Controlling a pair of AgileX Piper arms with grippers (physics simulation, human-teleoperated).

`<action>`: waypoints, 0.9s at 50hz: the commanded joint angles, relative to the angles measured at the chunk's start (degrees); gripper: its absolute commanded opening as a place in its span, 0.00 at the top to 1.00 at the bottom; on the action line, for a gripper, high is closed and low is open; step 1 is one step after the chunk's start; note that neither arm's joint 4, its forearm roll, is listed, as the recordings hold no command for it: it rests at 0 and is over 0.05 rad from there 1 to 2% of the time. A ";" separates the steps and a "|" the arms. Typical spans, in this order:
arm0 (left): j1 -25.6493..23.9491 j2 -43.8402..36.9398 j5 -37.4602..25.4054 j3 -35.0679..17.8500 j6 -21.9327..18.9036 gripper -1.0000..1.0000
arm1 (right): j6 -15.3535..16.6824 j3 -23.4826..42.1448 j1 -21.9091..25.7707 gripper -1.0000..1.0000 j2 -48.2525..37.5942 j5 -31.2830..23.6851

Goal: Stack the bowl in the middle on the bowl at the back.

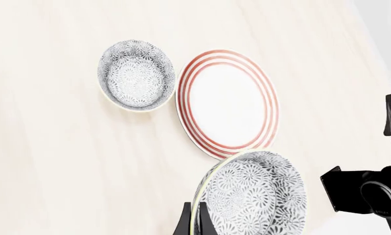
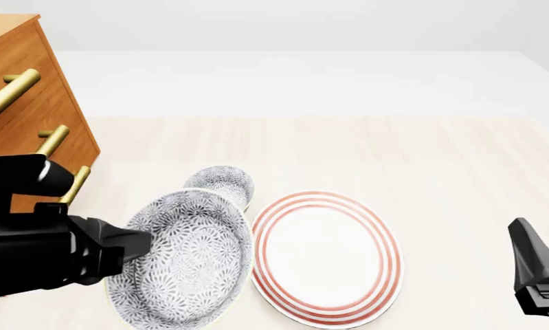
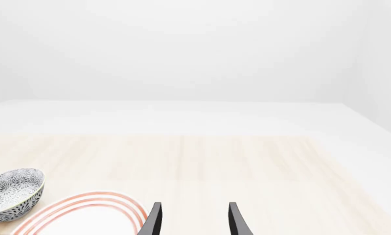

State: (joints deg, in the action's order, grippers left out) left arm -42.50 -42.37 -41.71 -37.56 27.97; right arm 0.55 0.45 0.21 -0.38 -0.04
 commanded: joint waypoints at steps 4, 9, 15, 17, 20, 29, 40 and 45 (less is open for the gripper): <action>-6.03 4.95 -4.70 -0.28 3.58 1.00 | 0.32 0.05 0.15 0.00 0.25 -0.16; -8.27 5.31 -5.07 0.31 4.42 1.00 | 0.39 0.08 0.19 0.00 0.28 -0.16; -9.88 5.75 -5.21 0.72 5.45 1.00 | 0.44 0.07 0.19 0.00 0.31 -0.15; -10.49 5.94 -5.09 1.41 5.63 1.00 | 0.44 0.09 0.21 0.00 0.31 -0.14; -11.17 6.12 -4.91 2.08 5.93 1.00 | 0.48 0.11 0.24 0.00 0.31 -0.14; -13.46 7.19 -3.49 6.94 7.42 1.00 | 0.52 0.13 0.22 0.00 0.32 -0.14; -14.30 8.54 -3.54 10.39 8.55 1.00 | 0.60 0.12 0.28 0.00 0.32 -0.09; -14.94 8.75 -3.03 11.75 9.37 1.00 | 0.59 0.13 0.26 0.00 0.32 -0.11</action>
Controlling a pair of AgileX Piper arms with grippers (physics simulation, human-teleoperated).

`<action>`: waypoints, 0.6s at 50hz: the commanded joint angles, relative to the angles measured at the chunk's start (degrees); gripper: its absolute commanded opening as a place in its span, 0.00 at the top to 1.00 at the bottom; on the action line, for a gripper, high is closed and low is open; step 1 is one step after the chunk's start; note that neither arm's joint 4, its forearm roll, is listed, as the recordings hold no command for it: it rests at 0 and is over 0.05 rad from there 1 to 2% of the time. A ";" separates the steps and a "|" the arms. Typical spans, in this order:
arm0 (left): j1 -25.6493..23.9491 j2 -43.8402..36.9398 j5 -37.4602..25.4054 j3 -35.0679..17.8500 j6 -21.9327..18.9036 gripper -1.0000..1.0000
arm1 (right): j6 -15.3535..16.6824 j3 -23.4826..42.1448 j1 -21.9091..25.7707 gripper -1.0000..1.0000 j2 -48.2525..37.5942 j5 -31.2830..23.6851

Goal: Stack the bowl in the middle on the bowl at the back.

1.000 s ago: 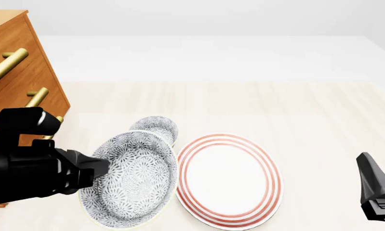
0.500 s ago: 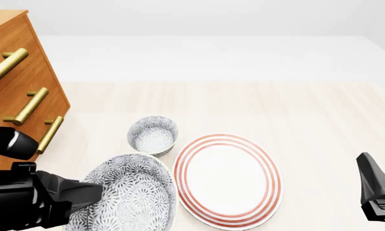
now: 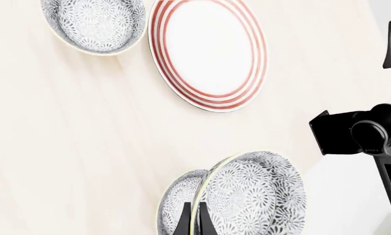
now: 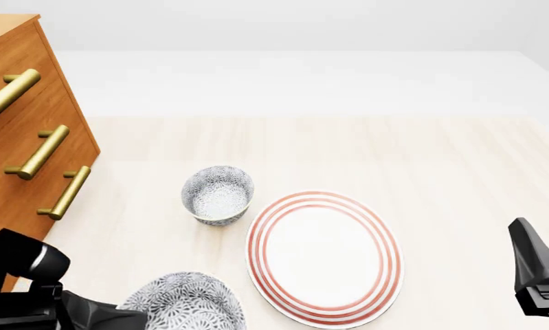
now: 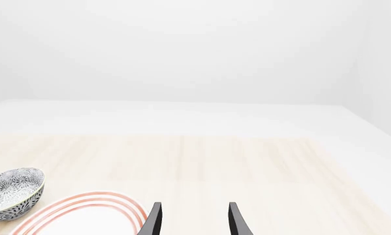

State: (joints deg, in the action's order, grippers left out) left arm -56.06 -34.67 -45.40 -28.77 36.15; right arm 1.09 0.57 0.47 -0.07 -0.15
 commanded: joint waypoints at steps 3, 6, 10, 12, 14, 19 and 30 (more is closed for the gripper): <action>-1.73 1.33 0.79 3.86 1.71 1.00 | 0.04 -0.03 0.01 0.00 0.01 0.05; -1.64 1.52 0.91 4.50 1.84 1.00 | 0.06 0.03 0.04 0.00 0.00 -0.01; -1.06 2.08 0.48 5.03 1.81 1.00 | 0.07 0.05 0.04 0.00 -0.01 -0.03; -0.83 2.26 0.12 4.71 1.74 0.00 | 0.05 0.01 0.02 0.00 0.00 0.01; -0.76 2.22 0.08 4.62 1.59 0.00 | 0.05 -0.01 0.01 0.00 0.00 0.04; -0.59 2.20 0.04 4.69 1.44 0.00 | 0.10 0.06 0.03 0.00 -0.02 0.00; -0.25 2.16 -0.41 4.25 0.82 0.00 | 0.10 0.07 0.04 0.00 0.01 -0.03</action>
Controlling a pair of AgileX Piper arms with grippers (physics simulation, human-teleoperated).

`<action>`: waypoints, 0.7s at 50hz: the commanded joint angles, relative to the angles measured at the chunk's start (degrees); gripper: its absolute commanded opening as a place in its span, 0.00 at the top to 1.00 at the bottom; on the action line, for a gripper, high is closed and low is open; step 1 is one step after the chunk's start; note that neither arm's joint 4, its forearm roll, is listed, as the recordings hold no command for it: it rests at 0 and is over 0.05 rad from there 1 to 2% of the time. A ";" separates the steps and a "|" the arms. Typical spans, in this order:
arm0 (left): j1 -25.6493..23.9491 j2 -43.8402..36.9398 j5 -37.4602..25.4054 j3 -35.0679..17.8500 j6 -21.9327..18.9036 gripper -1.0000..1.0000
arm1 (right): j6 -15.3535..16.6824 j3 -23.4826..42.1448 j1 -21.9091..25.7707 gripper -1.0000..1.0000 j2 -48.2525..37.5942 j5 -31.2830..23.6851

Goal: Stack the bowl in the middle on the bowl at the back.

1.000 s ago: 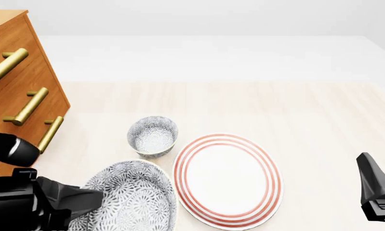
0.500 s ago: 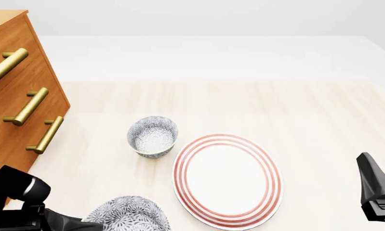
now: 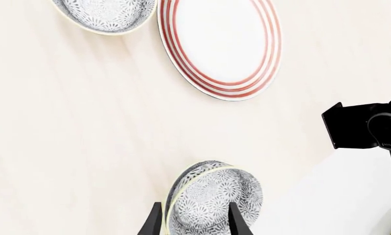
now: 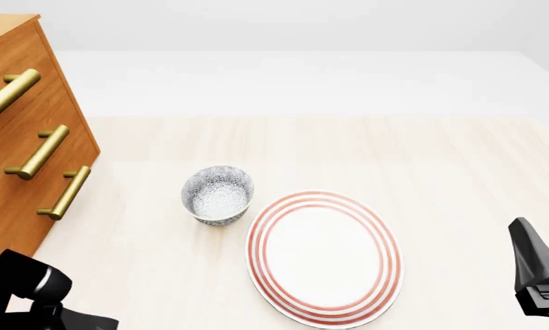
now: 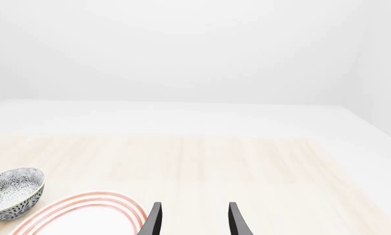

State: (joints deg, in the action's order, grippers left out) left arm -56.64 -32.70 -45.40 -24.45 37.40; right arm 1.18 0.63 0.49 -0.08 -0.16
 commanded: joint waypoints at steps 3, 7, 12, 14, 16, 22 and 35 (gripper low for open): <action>0.46 0.34 -0.66 -0.21 -0.59 0.00 | 0.04 -0.01 0.01 0.00 0.02 0.01; 1.43 1.16 -2.27 -1.30 -1.37 0.00 | 0.04 -0.04 -0.02 0.00 0.02 0.05; 2.88 2.35 -4.89 -3.86 -2.91 0.00 | 0.08 -0.04 -0.01 0.00 0.03 0.09; 3.94 3.22 -6.55 -5.53 -3.83 0.00 | 0.00 0.00 -0.09 0.00 0.03 0.08; 5.28 4.21 -8.33 -7.55 -5.20 0.00 | -0.55 0.29 -0.48 0.00 0.03 -0.14; 9.05 7.36 -12.45 -13.57 -7.64 0.00 | -4.59 1.79 -2.94 0.00 -1.63 -0.87; 14.72 14.34 -20.75 -20.58 -9.72 0.00 | -4.36 12.98 -2.08 0.00 0.07 -10.78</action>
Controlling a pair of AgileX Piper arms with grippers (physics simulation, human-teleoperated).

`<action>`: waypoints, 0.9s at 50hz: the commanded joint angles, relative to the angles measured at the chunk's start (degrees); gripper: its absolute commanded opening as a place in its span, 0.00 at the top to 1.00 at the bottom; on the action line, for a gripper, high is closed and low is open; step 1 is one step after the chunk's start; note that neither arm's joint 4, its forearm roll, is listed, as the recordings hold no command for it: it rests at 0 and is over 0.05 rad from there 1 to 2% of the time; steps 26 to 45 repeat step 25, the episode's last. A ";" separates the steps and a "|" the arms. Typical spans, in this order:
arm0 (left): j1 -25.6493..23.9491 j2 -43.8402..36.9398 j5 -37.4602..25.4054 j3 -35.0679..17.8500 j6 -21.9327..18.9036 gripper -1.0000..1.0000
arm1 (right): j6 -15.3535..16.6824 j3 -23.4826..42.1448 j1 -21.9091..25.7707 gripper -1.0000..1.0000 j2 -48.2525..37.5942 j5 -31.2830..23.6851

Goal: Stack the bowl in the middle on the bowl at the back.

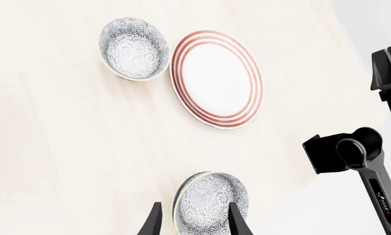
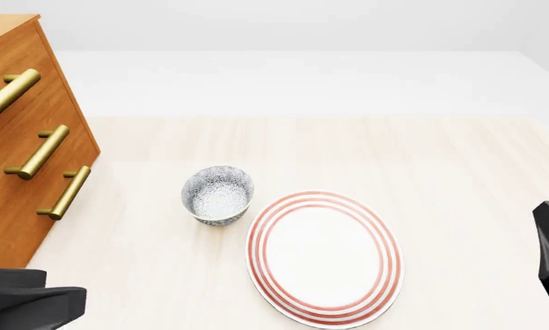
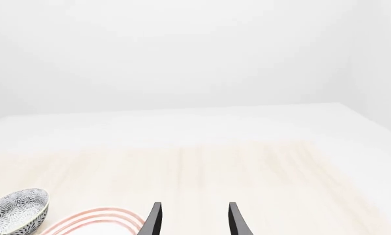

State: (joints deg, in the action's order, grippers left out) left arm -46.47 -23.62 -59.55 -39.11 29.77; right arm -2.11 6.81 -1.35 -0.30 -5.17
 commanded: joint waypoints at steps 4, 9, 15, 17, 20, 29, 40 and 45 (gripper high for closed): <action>6.64 8.06 -9.24 -7.22 -2.35 0.00 | -1.22 9.69 -0.46 0.00 0.30 -8.51; 8.36 10.34 -10.33 -7.91 -1.87 0.00 | -0.95 12.67 -0.52 0.00 0.30 -11.19; 10.83 12.31 -10.34 -9.43 -1.98 0.00 | -1.03 16.90 -1.67 0.00 0.30 -14.97; 11.98 13.21 -10.35 -9.72 -1.89 0.00 | -0.98 18.79 -2.22 0.00 0.30 -16.60; 13.27 14.29 -10.35 -10.32 -1.86 0.00 | -0.87 21.55 -2.91 0.00 0.30 -19.03; 15.89 16.17 -10.35 -10.34 -1.30 0.00 | -0.85 24.67 -3.86 0.00 0.30 -22.06; 15.89 16.17 -10.35 -10.34 -1.30 0.00 | -0.85 24.67 -3.86 0.00 0.30 -22.06; 15.89 16.17 -10.35 -10.34 -1.30 0.00 | -0.85 24.67 -3.86 0.00 0.30 -22.06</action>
